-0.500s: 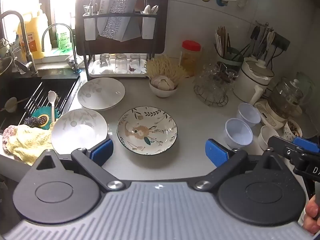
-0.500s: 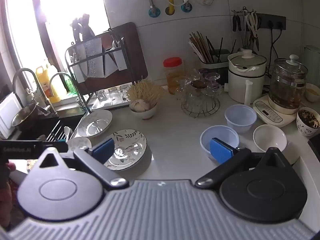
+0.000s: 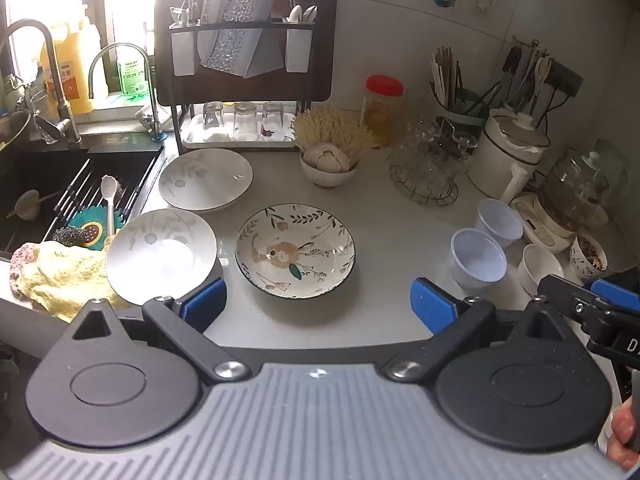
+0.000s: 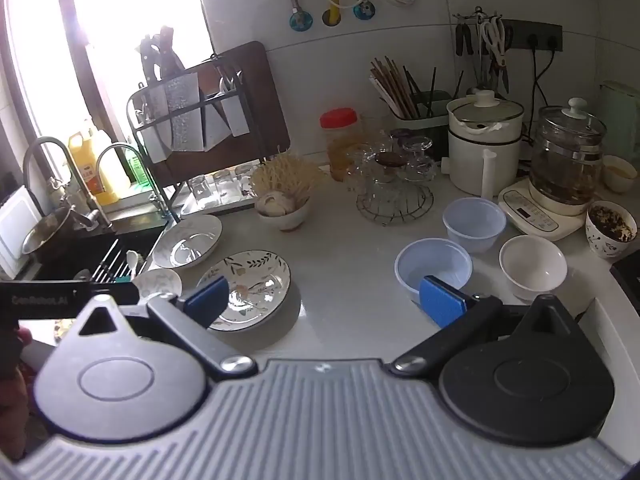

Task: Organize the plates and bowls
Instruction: 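Move both grippers toward the large white leaf-pattern bowl by the sink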

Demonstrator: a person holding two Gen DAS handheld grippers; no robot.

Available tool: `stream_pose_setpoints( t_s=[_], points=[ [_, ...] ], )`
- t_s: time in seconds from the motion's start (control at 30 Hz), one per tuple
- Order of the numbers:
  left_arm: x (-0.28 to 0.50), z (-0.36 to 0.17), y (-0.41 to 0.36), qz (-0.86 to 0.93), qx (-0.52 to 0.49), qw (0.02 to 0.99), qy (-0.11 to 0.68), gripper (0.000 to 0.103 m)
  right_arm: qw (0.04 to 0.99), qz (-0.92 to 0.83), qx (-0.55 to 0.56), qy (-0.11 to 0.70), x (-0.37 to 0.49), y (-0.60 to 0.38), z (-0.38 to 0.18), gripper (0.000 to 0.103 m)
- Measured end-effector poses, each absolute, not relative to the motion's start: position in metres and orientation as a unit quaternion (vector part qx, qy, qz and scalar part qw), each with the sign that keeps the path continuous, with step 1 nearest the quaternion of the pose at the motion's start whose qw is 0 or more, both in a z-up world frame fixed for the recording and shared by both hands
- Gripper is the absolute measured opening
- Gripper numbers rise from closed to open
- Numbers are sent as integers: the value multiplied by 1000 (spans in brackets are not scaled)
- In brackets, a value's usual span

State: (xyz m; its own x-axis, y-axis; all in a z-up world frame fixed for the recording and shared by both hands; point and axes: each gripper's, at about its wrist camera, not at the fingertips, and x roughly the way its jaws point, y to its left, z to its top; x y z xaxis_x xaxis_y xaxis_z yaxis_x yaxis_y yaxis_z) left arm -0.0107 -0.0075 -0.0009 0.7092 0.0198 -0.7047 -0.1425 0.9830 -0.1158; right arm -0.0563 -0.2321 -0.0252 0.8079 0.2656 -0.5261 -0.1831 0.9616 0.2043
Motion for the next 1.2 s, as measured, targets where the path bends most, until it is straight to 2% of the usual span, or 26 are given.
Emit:
stream_pose_setpoints(
  t_s=[0.6, 1.2],
  points=[
    [-27, -8, -20, 40, -72, 912, 401, 100, 947, 107, 57, 299, -73, -231, -30, 103],
    [-41, -1, -29, 33, -60, 918, 390, 100, 944, 118, 58, 302, -79, -234, -31, 103]
  ],
)
